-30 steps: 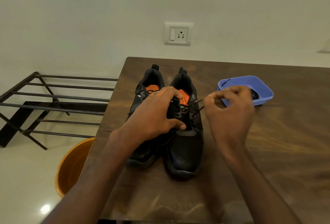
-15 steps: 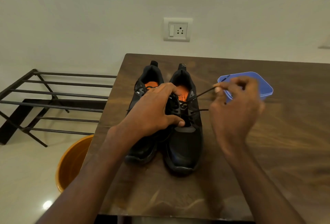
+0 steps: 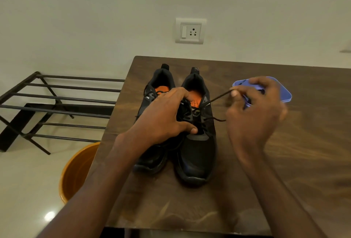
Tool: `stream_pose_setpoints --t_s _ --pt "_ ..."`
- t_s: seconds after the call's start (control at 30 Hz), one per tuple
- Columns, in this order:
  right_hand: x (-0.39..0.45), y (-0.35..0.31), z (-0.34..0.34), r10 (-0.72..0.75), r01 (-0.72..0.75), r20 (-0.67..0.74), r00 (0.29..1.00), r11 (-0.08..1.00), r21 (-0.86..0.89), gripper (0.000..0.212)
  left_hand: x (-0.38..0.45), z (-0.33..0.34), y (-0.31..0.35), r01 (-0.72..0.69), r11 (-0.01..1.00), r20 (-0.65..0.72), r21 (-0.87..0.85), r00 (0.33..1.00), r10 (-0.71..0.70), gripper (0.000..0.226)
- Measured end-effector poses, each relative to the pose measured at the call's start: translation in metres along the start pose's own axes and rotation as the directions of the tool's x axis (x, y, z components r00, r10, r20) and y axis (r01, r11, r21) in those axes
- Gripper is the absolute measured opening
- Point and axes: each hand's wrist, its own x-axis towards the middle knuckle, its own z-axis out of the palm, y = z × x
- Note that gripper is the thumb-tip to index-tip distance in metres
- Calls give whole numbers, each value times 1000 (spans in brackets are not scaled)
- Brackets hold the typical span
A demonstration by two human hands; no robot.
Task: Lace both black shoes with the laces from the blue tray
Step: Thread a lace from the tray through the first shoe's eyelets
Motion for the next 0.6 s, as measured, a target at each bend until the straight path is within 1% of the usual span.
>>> stream_pose_setpoints --t_s 0.03,0.07,0.1,0.13,0.17,0.2,0.23,0.27,0.3,0.33,0.37,0.4,0.43,0.47,0.5,0.53,0.6 --pt "4 2 -3 -25 24 -22 999 999 -41 17 0 0 0 0 1000 0 0 1000 0 78" --pt "5 2 -3 -76 78 23 997 992 -103 24 0 0 0 2 1000 0 1 1000 -2 78" --pt "3 0 -1 -142 159 123 982 976 -146 32 0 0 0 3 1000 -3 4 1000 -3 78" --pt "-2 -4 3 -195 239 250 948 958 -158 37 0 0 0 1 1000 -7 5 1000 -1 78" --pt "-7 -8 6 -222 296 377 899 943 -153 38 0 1 0 -6 1000 -10 8 1000 6 78" --pt "-12 -12 11 -223 326 485 846 935 -139 37 0 1 -1 -11 1000 -12 10 1000 11 76" --pt "-15 -14 15 -203 323 556 806 938 -127 33 0 1 -1 -13 1000 -10 9 1000 13 75" --pt "-17 -15 17 -183 310 588 788 943 -121 28 0 1 -1 -12 1000 -8 7 1000 12 75" --pt "-18 -15 18 -176 299 583 793 947 -120 23 -1 0 -1 -11 1000 -9 2 1000 11 75" --pt "-19 -14 19 -179 284 540 822 952 -117 19 -1 0 -1 -12 1000 -12 -3 1000 12 75" --pt "-19 -13 18 -172 248 467 867 963 -106 17 -1 0 0 -14 1000 -13 -10 1000 14 75" --pt "-19 -12 17 -129 176 376 918 980 -93 17 -1 1 1 -17 1000 -8 -20 1000 16 75" --pt "-17 -10 14 -65 88 271 960 994 -72 16 0 2 2 -19 1000 -2 -24 1000 19 74" --pt "-14 -8 11 -5 14 173 985 999 -53 16 0 3 3 -17 1000 2 -22 1000 17 74" --pt "-11 -4 9 36 -31 98 995 999 -44 14 0 2 3 -8 1000 6 -21 1000 9 74" --pt "-6 -1 7 50 -48 56 997 998 -34 10 0 2 2 3 1000 11 -26 1000 -3 73" --pt "0 5 5 72 -72 38 997 997 15 7 -1 1 0 14 999 13 -44 1000 -14 73"
